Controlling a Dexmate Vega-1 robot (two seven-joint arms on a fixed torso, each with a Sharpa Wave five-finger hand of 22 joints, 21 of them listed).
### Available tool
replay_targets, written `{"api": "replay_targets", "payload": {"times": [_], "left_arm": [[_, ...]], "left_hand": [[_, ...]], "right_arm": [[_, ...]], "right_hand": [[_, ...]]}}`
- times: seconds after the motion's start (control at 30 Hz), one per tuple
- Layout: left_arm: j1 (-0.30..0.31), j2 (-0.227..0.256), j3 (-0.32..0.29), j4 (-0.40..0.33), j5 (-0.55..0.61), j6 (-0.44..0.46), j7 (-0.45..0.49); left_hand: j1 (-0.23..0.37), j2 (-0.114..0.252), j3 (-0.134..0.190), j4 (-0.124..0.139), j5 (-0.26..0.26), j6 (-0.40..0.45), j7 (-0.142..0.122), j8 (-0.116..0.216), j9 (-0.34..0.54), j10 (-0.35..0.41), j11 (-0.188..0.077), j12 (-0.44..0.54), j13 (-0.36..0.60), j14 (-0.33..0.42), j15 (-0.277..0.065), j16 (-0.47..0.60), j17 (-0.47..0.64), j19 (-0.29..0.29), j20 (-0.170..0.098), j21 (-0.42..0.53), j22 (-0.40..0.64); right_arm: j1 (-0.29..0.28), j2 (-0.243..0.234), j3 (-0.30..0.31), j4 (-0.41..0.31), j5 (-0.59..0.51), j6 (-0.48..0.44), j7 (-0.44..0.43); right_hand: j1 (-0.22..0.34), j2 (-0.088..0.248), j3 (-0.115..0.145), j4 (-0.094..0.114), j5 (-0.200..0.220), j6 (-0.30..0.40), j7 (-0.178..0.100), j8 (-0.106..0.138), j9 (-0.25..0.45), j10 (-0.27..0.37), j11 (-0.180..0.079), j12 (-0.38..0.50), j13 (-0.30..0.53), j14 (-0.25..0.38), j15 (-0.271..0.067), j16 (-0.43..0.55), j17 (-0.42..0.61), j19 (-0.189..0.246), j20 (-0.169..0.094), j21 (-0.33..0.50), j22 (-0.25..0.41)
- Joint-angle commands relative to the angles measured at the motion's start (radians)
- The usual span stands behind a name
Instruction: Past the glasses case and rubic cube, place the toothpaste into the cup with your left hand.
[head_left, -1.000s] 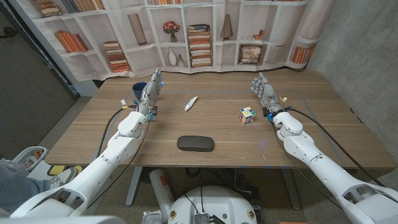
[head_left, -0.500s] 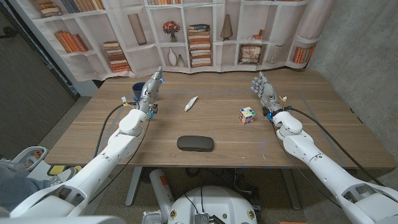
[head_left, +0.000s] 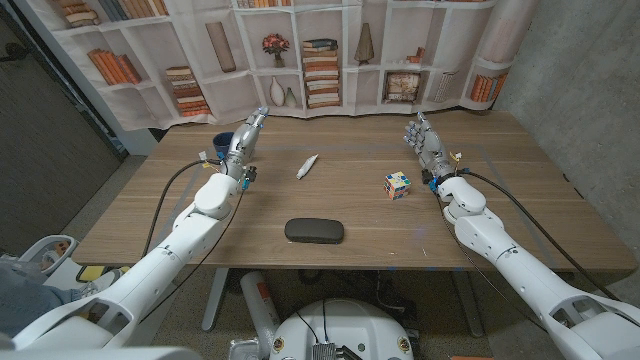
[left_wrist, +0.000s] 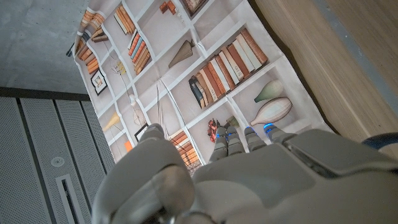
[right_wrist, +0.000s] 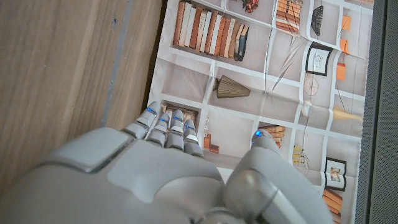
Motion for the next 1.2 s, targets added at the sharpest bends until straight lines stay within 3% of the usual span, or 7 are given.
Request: {"api": "replay_targets", "payload": {"times": [0.03,0.5,0.6,1.2], "left_arm": [[0.023,0.038,0.011,-0.073,0.122,0.07,0.094],[0.03,0.086,0.04,-0.192,0.266,0.228,0.175],[0.038,0.094,0.048,-0.234,0.323,0.283,0.22],[0.065,0.117,0.06,-0.319,0.427,0.386,0.277]], "left_hand": [[0.02,0.001,0.006,-0.011,0.005,0.01,0.001,0.004,0.002,0.015,-0.005,0.005,0.002,0.005,-0.001,0.0,0.003,-0.107,0.012,-0.002,0.002],[0.073,0.004,0.018,-0.042,0.005,0.053,0.004,0.011,0.003,0.057,-0.006,0.009,0.002,0.031,-0.005,-0.001,0.003,-0.098,0.012,-0.002,0.002],[0.089,0.003,0.02,-0.052,0.004,0.06,0.007,0.009,0.003,0.065,-0.002,0.007,0.002,0.034,-0.004,-0.004,0.003,-0.077,-0.004,0.005,0.003],[0.124,-0.006,0.02,-0.076,0.004,0.103,0.001,0.013,0.003,0.108,-0.011,0.009,0.002,0.045,-0.013,-0.008,0.003,-0.094,0.002,-0.003,0.006]], "right_arm": [[0.004,0.016,0.003,0.009,0.012,0.018,0.007],[0.018,0.032,0.004,0.035,0.02,0.035,0.022],[0.019,0.035,0.005,0.037,0.022,0.04,0.026],[0.002,0.032,0.011,0.021,0.034,0.049,0.034]], "right_hand": [[0.006,0.002,0.002,-0.005,-0.001,0.008,-0.001,0.009,0.002,0.009,0.002,0.008,0.005,0.006,0.006,0.004,0.004,0.008,0.005,-0.001,0.006],[0.008,0.004,0.002,-0.007,-0.003,0.011,-0.001,0.009,0.002,0.013,0.004,0.009,0.006,0.01,0.006,0.004,0.004,0.011,0.005,-0.007,0.006],[0.008,0.004,0.001,-0.007,-0.003,0.012,0.001,0.009,0.002,0.012,0.003,0.009,0.006,0.01,0.005,0.004,0.004,0.011,0.006,-0.008,0.006],[0.008,0.006,0.0,-0.009,-0.005,0.015,0.0,0.009,0.002,0.017,0.002,0.01,0.006,0.014,0.005,0.004,0.005,0.014,0.007,-0.015,0.007]]}}
